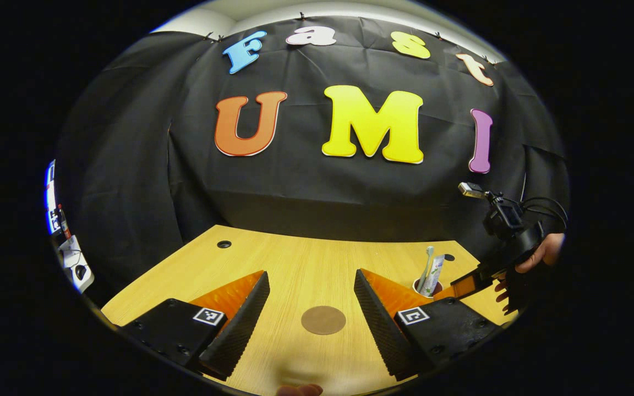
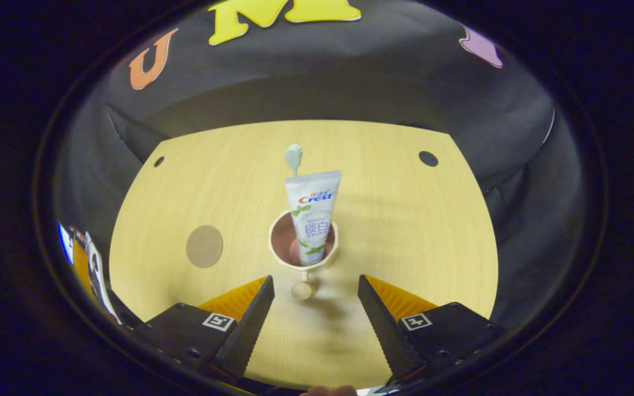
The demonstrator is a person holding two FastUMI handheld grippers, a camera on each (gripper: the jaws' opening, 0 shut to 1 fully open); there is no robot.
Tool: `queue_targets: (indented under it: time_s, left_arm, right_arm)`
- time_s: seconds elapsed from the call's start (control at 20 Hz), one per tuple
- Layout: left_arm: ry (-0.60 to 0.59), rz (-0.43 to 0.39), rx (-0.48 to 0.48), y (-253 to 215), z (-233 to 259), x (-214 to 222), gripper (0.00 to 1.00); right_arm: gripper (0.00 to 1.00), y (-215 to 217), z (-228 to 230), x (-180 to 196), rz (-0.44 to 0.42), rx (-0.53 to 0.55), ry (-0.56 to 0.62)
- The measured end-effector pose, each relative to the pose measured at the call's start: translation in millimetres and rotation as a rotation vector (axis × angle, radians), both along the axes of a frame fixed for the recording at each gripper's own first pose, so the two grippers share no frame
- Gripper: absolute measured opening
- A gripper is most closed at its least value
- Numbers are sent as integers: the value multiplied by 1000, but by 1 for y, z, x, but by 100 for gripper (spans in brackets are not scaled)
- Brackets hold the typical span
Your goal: Put the toothbrush and toothpaste on the desktop into the cup, then pick up the cup and place it on the coaster on the desktop.
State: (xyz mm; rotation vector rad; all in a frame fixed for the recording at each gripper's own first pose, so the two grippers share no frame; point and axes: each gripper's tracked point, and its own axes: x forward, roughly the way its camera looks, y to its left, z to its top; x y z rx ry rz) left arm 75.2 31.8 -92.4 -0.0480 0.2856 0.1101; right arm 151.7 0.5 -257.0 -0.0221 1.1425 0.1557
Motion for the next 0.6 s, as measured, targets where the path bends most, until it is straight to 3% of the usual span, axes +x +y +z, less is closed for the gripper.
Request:
queue_targets:
  time_s: [0.15, 0.6]
  left_arm:
    - [9, 30, 2, 11, -18, -20, 98]
    - [97, 99, -3, 32, -42, -39, 98]
  right_arm:
    - [94, 7, -16, 3, 36, -34, 64]
    - [94, 13, -67, 16, 4, -68, 220]
